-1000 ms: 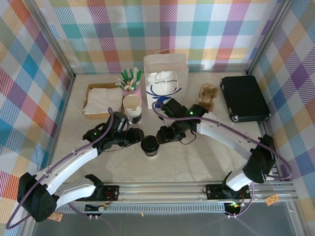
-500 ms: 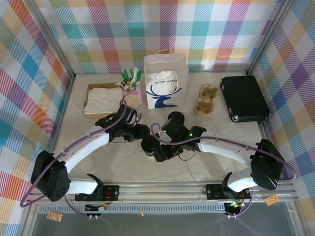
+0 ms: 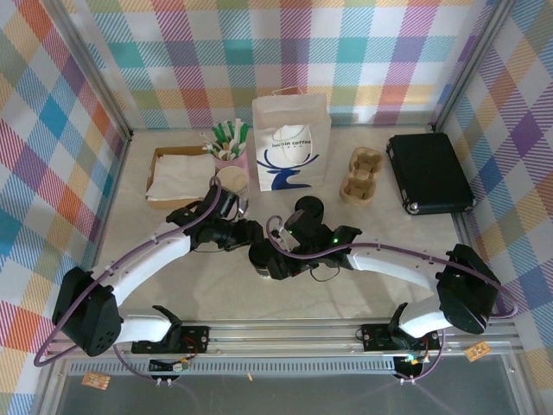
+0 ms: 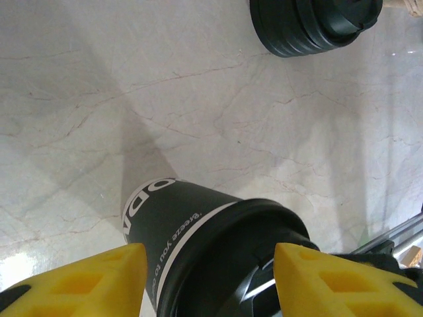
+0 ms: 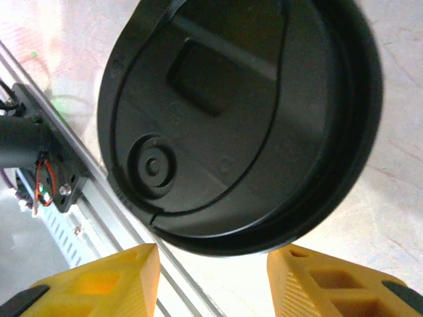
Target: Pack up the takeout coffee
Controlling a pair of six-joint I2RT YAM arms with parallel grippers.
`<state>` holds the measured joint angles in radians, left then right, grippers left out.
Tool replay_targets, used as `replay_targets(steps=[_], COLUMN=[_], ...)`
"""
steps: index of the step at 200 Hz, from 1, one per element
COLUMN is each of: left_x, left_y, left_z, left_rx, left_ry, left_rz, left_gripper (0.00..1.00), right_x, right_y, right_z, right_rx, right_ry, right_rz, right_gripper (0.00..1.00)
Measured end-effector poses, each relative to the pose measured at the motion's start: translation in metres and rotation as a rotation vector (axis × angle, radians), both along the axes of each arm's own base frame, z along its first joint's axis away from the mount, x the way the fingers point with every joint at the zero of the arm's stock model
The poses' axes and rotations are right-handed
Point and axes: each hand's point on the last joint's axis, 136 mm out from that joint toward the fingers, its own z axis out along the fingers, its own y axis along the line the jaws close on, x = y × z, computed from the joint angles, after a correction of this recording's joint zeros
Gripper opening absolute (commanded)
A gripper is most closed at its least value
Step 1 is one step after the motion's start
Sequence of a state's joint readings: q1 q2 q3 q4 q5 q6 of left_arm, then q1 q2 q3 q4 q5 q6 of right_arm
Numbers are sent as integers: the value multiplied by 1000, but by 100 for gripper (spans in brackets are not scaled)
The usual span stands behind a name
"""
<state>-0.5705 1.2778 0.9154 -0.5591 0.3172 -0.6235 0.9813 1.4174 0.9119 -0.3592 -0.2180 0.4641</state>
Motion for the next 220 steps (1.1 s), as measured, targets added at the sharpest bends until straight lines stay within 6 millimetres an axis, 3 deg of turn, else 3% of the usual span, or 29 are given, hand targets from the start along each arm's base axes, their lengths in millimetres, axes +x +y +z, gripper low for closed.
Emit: replay_targets(steps=[132,220], left_x=[-27,-29], left_y=[16,23], left_z=[-2,14], left_rx=[-8,33], left_ry=[37,6], left_rz=[34,6], left_gripper=[53,53], right_x=[22,50], right_y=[-13,-26], right_z=[-10,-4], right_rx=[-82,-79], right_ry=[-77,-74], right_rz=[-90,-204], right_gripper=[51,53])
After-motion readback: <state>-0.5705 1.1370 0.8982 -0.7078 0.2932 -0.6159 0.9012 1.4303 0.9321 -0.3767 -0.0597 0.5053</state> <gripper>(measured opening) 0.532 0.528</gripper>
